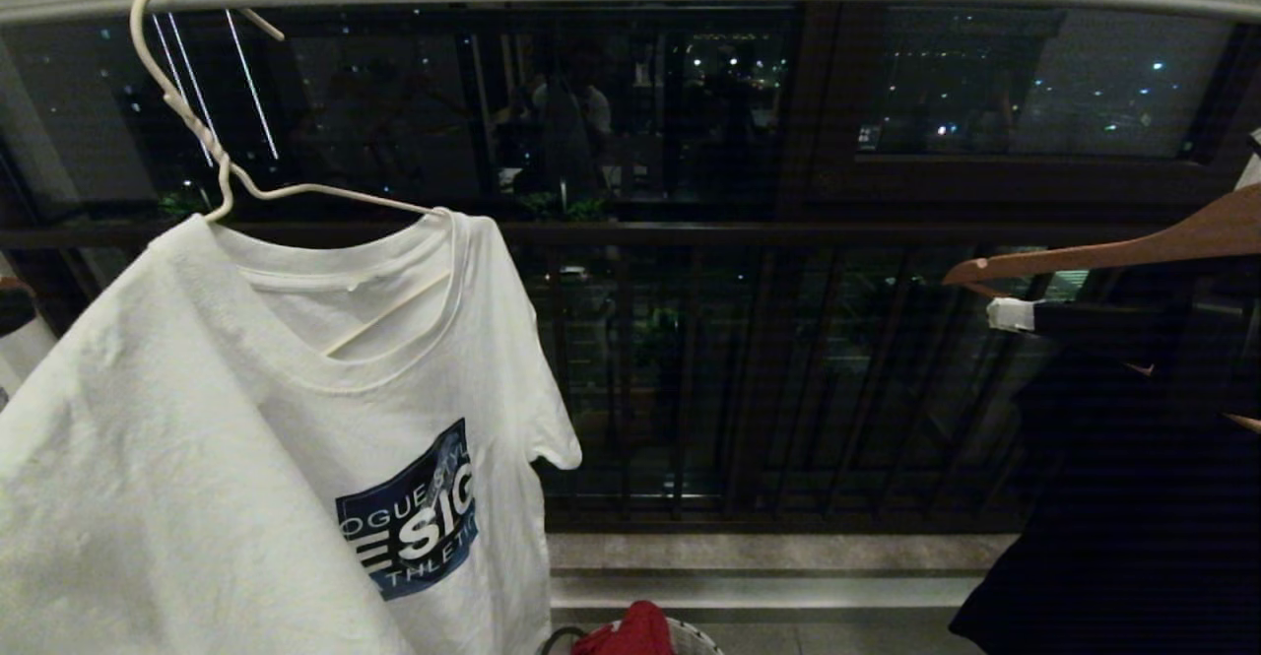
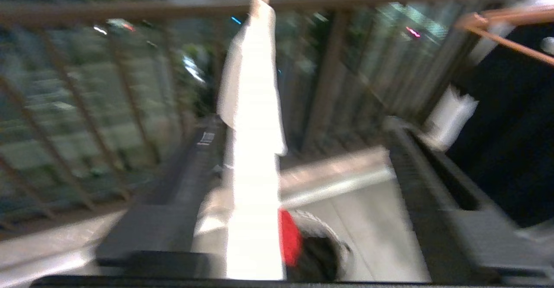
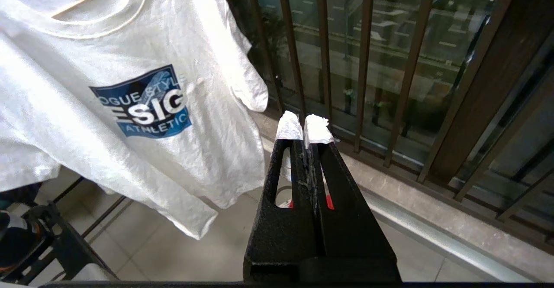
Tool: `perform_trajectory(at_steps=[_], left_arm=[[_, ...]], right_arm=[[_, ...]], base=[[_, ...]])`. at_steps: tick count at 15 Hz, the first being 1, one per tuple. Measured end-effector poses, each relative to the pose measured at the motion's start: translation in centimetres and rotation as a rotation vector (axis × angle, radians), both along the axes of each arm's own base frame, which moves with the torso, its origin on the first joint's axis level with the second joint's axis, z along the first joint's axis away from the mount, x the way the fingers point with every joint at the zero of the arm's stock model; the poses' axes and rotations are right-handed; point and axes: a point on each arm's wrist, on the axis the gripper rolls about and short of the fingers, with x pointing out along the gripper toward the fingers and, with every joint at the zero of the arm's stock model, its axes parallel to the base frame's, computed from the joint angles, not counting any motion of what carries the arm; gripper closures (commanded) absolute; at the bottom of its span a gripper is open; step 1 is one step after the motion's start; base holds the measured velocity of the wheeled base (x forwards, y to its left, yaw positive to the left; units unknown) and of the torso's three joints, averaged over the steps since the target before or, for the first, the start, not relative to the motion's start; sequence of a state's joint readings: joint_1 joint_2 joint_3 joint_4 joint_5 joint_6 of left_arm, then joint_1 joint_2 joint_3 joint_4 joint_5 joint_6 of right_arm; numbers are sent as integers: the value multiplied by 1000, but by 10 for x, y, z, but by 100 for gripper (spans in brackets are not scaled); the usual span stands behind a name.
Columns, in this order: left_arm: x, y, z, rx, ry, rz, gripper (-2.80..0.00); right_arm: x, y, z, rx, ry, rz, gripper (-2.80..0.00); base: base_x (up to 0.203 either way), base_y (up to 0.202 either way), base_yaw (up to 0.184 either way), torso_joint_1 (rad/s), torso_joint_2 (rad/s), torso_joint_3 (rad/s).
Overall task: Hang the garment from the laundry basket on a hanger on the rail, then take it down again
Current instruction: Take the clothes off the clothes rack
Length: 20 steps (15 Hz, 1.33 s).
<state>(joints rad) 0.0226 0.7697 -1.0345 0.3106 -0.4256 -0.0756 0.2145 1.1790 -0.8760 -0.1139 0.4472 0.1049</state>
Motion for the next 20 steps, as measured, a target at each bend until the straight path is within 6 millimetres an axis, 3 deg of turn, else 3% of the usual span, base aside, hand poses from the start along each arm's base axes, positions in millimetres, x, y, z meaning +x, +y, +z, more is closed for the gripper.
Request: perform_trajectory(at_steps=[5,9,15,20], left_arm=[[-25,-1,0,-4,60,-29,0],[-50,-1,-2,-8,72,-27,0],[-61,-1,-9,-6,123,-12,0],[-66,0,-14,2,155,62,0]], right_arm=[[3,6,-4,11,32,39,0],[-5,22,4,55,38,132,0],[1,78,43,135,3,373,0],[12,137,62,204,-90,540,0]], base=[[0,0,0,0,0,0],[0,0,0,0,0,0],[0,0,0,0,0,0],[0,0,0,0,0,0]])
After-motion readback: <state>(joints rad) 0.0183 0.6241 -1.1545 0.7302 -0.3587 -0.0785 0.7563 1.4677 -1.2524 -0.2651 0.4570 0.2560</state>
